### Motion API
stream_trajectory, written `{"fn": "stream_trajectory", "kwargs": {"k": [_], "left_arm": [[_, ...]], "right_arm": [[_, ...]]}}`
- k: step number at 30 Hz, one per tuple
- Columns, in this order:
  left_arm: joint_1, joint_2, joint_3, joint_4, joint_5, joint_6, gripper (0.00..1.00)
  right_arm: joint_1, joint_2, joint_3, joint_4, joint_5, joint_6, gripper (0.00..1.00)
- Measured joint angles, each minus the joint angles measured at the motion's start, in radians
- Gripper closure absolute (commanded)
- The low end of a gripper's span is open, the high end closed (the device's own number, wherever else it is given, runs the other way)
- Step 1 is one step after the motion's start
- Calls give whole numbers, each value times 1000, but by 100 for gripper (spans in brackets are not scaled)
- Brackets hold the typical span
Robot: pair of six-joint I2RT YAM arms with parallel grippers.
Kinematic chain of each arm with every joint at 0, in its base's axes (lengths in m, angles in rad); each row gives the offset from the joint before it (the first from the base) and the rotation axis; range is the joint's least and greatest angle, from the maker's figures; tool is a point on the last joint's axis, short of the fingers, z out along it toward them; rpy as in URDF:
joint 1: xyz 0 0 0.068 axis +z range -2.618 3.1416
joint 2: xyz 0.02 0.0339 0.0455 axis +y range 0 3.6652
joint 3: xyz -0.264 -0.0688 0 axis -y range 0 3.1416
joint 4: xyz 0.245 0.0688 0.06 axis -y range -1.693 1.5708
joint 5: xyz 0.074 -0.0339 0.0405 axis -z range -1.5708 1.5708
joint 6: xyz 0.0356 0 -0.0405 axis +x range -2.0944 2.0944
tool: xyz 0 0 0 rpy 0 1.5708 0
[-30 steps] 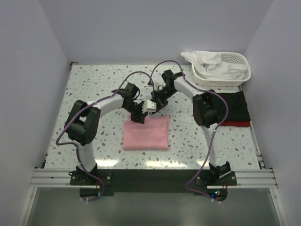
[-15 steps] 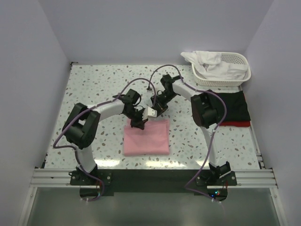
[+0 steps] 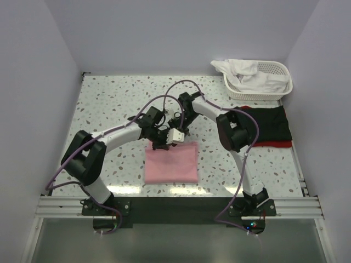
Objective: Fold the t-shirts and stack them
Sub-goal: Fold the tshirt
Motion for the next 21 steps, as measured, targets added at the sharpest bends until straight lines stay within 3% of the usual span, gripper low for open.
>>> {"fn": "stream_trajectory", "kwargs": {"k": [21], "left_arm": [[-55, -121, -72, 159, -96, 8, 100]], "right_arm": [[18, 110, 32, -97, -54, -144, 85]]}}
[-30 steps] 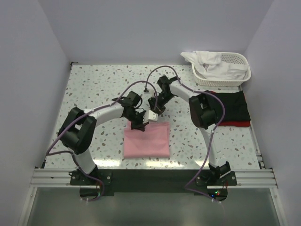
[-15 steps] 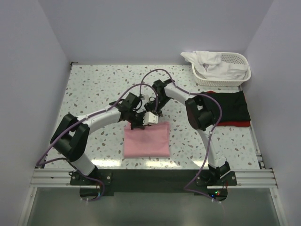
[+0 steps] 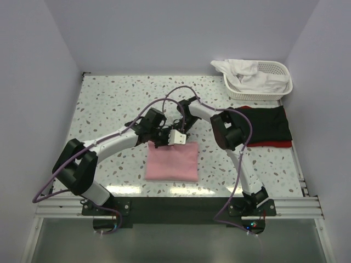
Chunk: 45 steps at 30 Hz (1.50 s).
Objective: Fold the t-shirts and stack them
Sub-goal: Fold the tshirt
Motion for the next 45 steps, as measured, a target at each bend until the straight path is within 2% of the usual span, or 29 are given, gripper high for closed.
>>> {"fn": "stream_trajectory", "kwargs": {"k": [10, 14, 17, 18, 21, 24, 27, 32, 38, 45], "left_arm": [[0, -11, -52, 139, -72, 3, 100], [0, -21, -90, 195, -94, 5, 99], [0, -22, -107, 215, -102, 12, 87], [0, -22, -110, 220, -106, 13, 76], [0, -34, -120, 228, -116, 11, 65], [1, -59, -119, 227, -114, 9, 60], [1, -89, -87, 181, -100, 0, 53], [29, -106, 21, 37, -26, -24, 52], [179, -107, 111, -142, 73, -81, 51], [297, -77, 149, -278, 140, -97, 48]], "right_arm": [[0, 6, 14, -27, -1, -38, 84], [0, 17, 32, -43, -2, -41, 77], [0, 18, 48, -53, 0, -41, 71], [0, 18, 55, -54, 2, -41, 70], [-1, 18, 82, -54, 18, -41, 67], [-2, 18, 117, -56, 42, -42, 62], [-2, 17, 158, -58, 67, -44, 58], [-2, 10, 211, -69, 114, -47, 46], [-19, -51, 226, -89, 192, -54, 31], [-109, -131, 243, -111, 233, -105, 30]]}}
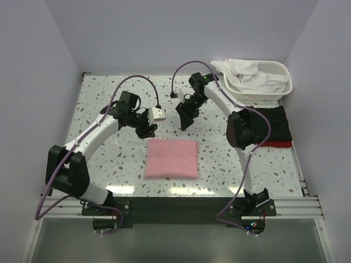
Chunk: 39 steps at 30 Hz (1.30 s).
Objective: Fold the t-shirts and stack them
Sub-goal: Fold the tshirt
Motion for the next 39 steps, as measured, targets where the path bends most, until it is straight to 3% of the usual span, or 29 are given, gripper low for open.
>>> {"fn": "stream_trajectory", "kwargs": {"k": [6, 11, 17, 24, 34, 36, 37, 39], "left_arm": [[45, 203, 78, -101, 49, -9, 45], [66, 372, 164, -151, 63, -16, 43], [67, 422, 187, -167, 59, -17, 44], [67, 433, 193, -163, 35, -31, 43], [67, 443, 192, -162, 19, -34, 53], [67, 443, 192, -162, 18, -35, 59], [67, 443, 192, -163, 19, -35, 63], [67, 443, 192, -164, 19, -38, 76]], "right_arm": [[-27, -67, -109, 0, 25, -45, 28], [-11, -78, -210, -13, 62, -52, 34], [-6, -78, -254, -14, 99, -56, 49], [-6, -78, -299, -7, 146, -66, 45], [-6, -78, -300, -3, 163, -69, 73], [-6, -78, -294, -6, 162, -73, 79], [-6, -78, -290, -8, 160, -74, 88], [-6, -78, -284, -9, 159, -77, 99]]}}
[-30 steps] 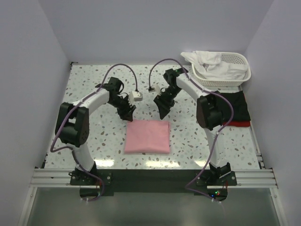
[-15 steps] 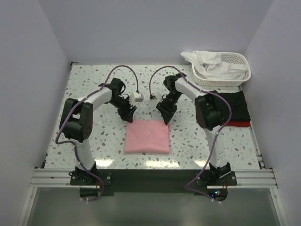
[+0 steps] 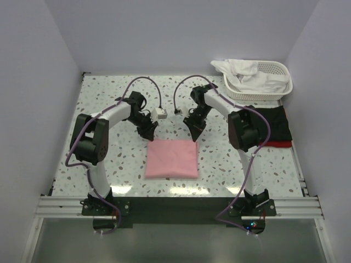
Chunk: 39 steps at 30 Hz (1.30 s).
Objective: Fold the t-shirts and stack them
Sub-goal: Fold the tshirt
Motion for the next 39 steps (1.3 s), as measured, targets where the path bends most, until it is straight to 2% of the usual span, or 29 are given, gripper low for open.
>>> {"fn": "stream_trajectory", "kwargs": {"k": [4, 11, 19, 31, 39], "left_arm": [[1, 0, 0, -10, 19, -2, 99], [3, -17, 12, -63, 80, 16, 100], [3, -73, 48, -75, 125, 11, 100], [23, 49, 68, 27, 97, -74, 100], [67, 47, 74, 20, 107, -77, 100]], "right_arm": [[1, 0, 19, -7, -1, -5, 100], [1, -38, 39, -6, 3, -29, 100], [-20, -100, -41, -7, 56, -56, 100], [-62, -34, -15, 28, 107, -48, 100], [-52, -30, 27, 26, 70, -37, 100]]}}
